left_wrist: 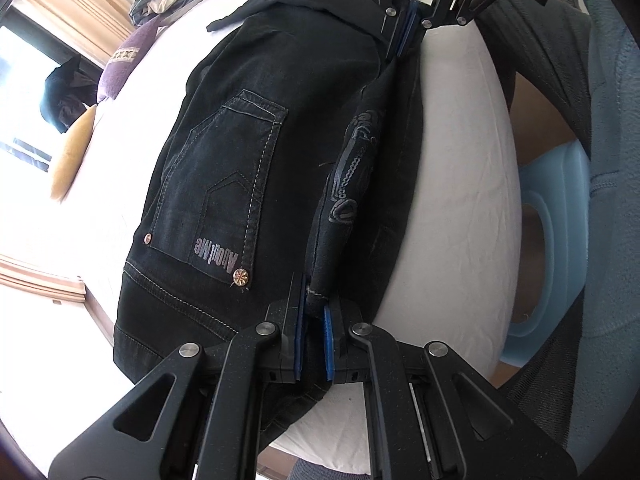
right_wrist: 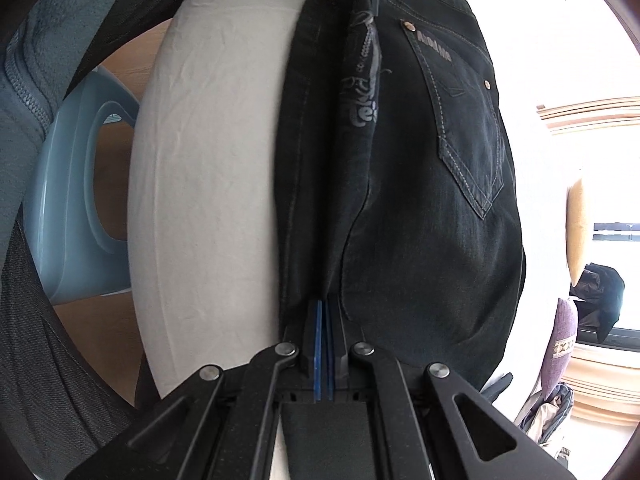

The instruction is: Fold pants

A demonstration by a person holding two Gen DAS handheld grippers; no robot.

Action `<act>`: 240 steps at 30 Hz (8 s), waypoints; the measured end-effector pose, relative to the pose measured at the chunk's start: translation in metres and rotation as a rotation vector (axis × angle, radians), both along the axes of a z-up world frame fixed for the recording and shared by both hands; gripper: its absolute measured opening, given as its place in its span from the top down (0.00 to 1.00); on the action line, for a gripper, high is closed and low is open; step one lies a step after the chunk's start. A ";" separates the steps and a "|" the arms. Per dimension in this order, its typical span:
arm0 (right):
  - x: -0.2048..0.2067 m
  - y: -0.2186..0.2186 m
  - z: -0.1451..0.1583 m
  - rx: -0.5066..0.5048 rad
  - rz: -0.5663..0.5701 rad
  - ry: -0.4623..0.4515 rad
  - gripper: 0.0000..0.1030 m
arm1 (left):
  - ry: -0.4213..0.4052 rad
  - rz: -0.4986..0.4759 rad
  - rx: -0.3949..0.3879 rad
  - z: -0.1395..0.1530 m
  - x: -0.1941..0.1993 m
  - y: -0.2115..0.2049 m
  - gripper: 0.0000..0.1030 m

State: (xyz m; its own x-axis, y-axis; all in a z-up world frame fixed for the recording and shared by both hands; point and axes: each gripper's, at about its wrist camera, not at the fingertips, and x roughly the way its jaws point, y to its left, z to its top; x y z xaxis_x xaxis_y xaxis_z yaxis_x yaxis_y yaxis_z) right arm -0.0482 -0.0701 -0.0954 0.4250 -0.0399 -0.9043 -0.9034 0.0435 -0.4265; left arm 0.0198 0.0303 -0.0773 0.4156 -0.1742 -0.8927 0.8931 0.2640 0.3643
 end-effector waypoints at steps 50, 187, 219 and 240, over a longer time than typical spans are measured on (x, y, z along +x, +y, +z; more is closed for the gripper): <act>0.145 -0.206 0.102 0.828 -1.211 -0.126 0.46 | 0.132 0.420 -0.435 0.029 0.086 -0.120 0.41; 0.142 -0.356 -0.018 0.971 -1.658 0.115 0.60 | 0.115 0.686 -0.490 -0.014 0.123 -0.148 0.16; 0.282 -0.102 0.014 1.157 -1.298 0.449 0.48 | 0.119 0.853 -0.538 -0.018 0.104 -0.061 0.17; 0.189 -0.212 -0.025 1.242 -1.737 0.280 0.79 | 0.345 0.641 -0.490 -0.048 0.199 -0.158 0.44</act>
State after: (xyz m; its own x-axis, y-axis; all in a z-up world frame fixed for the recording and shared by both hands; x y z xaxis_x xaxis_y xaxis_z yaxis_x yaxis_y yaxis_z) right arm 0.1411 -0.2818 -0.1208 0.5079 0.3664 -0.7796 0.3269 0.7553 0.5680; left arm 0.2192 -0.1280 -0.1255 0.2855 -0.3961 -0.8727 0.5584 0.8088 -0.1844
